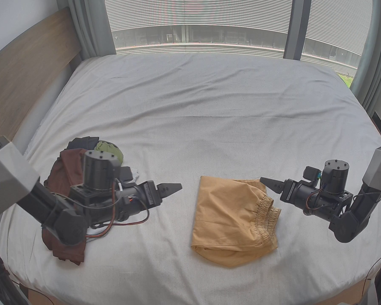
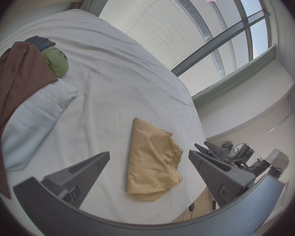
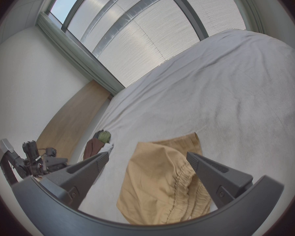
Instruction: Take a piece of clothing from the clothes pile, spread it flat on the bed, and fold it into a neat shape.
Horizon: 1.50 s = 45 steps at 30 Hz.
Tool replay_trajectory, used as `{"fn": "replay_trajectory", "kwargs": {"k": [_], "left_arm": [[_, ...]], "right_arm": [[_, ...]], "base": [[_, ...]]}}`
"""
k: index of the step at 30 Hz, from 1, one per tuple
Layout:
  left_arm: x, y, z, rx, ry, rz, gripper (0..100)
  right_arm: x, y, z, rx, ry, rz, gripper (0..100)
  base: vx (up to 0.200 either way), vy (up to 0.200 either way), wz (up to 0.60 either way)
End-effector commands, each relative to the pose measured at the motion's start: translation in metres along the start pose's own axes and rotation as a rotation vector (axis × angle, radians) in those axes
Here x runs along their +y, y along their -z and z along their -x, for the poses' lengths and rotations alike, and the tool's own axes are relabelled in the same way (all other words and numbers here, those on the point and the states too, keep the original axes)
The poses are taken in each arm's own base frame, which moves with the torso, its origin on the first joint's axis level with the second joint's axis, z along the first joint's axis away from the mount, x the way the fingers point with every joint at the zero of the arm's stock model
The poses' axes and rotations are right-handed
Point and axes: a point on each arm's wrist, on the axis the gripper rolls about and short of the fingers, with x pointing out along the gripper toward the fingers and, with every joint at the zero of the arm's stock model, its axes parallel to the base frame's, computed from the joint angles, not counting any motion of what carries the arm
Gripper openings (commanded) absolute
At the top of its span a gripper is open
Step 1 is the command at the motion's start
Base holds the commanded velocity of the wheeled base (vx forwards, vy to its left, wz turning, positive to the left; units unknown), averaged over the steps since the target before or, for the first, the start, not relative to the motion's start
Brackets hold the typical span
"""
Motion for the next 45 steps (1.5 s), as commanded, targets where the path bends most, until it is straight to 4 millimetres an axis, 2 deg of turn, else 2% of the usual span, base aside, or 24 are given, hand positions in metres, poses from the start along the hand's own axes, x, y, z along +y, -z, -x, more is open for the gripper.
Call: {"fn": "replay_trajectory", "kwargs": {"k": [1, 4, 7, 18, 21, 23, 28, 32, 38, 45], "left_arm": [[0.022, -0.007, 0.047, -0.059, 0.017, -0.006, 100], [0.045, -0.003, 0.058, -0.067, -0.004, -0.050, 100], [0.056, 0.003, 0.062, -0.061, -0.005, -0.048, 100], [0.073, 0.017, 0.049, -0.018, -0.045, -0.127, 100], [0.082, 0.020, 0.045, -0.018, -0.066, -0.160, 100], [0.088, 0.024, 0.040, -0.037, -0.072, -0.184, 100], [0.091, 0.027, 0.036, -0.056, -0.065, -0.189, 100], [0.091, 0.027, 0.037, -0.058, -0.062, -0.187, 100], [0.091, 0.028, 0.037, -0.053, -0.063, -0.184, 100], [0.091, 0.029, 0.037, -0.052, -0.064, -0.185, 100]], "right_arm": [[0.000, 0.012, 0.010, 0.083, 0.034, 0.020, 100], [-0.003, 0.014, 0.017, 0.120, 0.064, 0.014, 100], [-0.009, 0.019, 0.022, 0.166, 0.101, 0.018, 100], [-0.028, 0.031, 0.031, 0.285, 0.200, -0.002, 100], [-0.031, 0.037, 0.031, 0.311, 0.212, -0.010, 100], [-0.039, 0.048, 0.027, 0.354, 0.233, -0.026, 100], [-0.052, 0.068, 0.018, 0.423, 0.263, -0.050, 100], [-0.055, 0.075, 0.014, 0.449, 0.271, -0.058, 100], [-0.055, 0.079, 0.007, 0.458, 0.269, -0.081, 100], [-0.042, 0.083, -0.008, 0.451, 0.245, -0.153, 100]], "base": [[0.000, 0.000, 0.00], [0.000, 0.000, 0.00], [0.000, 0.000, 0.00], [0.000, 0.000, 0.00], [0.000, 0.000, 0.00], [0.000, 0.000, 0.00], [0.000, 0.000, 0.00], [0.000, 0.000, 0.00], [0.000, 0.000, 0.00], [0.000, 0.000, 0.00]]}}
